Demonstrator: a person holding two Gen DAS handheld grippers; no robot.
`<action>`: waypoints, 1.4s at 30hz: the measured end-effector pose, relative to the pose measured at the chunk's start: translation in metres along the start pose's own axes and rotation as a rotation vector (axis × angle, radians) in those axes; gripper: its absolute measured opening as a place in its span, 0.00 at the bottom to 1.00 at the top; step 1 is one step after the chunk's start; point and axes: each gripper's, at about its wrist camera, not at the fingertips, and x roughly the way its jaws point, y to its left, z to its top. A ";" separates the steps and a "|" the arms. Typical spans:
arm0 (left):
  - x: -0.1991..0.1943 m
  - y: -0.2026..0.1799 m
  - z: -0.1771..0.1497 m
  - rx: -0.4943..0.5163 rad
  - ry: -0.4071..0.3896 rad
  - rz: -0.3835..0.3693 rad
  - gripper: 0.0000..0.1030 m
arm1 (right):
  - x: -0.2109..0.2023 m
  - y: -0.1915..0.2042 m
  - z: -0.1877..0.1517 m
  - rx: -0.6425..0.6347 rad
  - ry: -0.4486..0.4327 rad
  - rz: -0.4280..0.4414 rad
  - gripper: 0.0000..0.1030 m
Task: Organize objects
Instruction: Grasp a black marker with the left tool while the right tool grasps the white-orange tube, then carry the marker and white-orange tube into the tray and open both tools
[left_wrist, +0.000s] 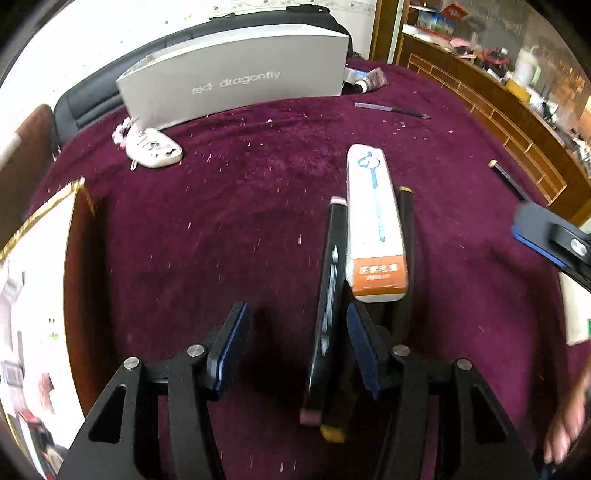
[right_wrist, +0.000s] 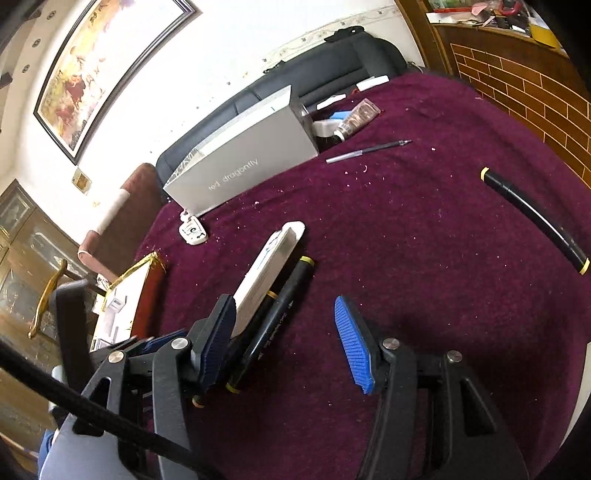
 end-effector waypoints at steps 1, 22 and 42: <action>0.009 -0.004 0.002 0.005 0.020 0.015 0.34 | -0.002 -0.003 -0.001 0.001 -0.001 -0.002 0.53; -0.039 0.026 -0.094 -0.081 -0.127 0.054 0.11 | 0.107 0.063 0.028 -0.125 0.259 -0.282 0.53; -0.074 0.047 -0.097 -0.181 -0.222 -0.031 0.11 | 0.086 0.096 0.020 -0.208 0.180 -0.197 0.20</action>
